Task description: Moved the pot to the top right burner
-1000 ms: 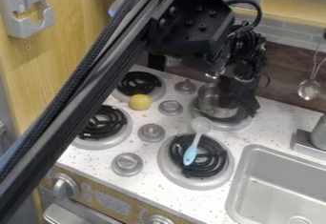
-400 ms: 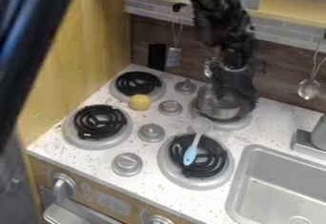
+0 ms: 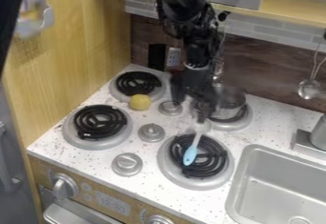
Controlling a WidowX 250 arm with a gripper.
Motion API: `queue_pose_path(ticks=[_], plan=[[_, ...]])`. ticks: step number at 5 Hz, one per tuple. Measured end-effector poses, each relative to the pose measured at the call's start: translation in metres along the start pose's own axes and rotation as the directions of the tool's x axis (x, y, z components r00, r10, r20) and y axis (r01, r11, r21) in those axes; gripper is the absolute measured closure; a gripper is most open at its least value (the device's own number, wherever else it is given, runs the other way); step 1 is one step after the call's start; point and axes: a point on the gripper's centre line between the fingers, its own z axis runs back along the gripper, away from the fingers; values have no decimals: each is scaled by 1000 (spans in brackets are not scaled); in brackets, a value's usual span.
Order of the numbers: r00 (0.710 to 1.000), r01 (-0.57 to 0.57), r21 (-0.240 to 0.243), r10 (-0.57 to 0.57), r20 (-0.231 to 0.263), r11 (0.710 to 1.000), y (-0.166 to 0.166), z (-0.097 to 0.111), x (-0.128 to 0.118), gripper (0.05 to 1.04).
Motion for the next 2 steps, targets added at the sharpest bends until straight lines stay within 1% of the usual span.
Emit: queue_pose_path(ticks=[1, 2], plan=[[994, -31, 38, 35, -107, 999, 5, 1, -17, 84], [984, -56, 42, 63, -165, 998, 7, 4, -20, 84]])
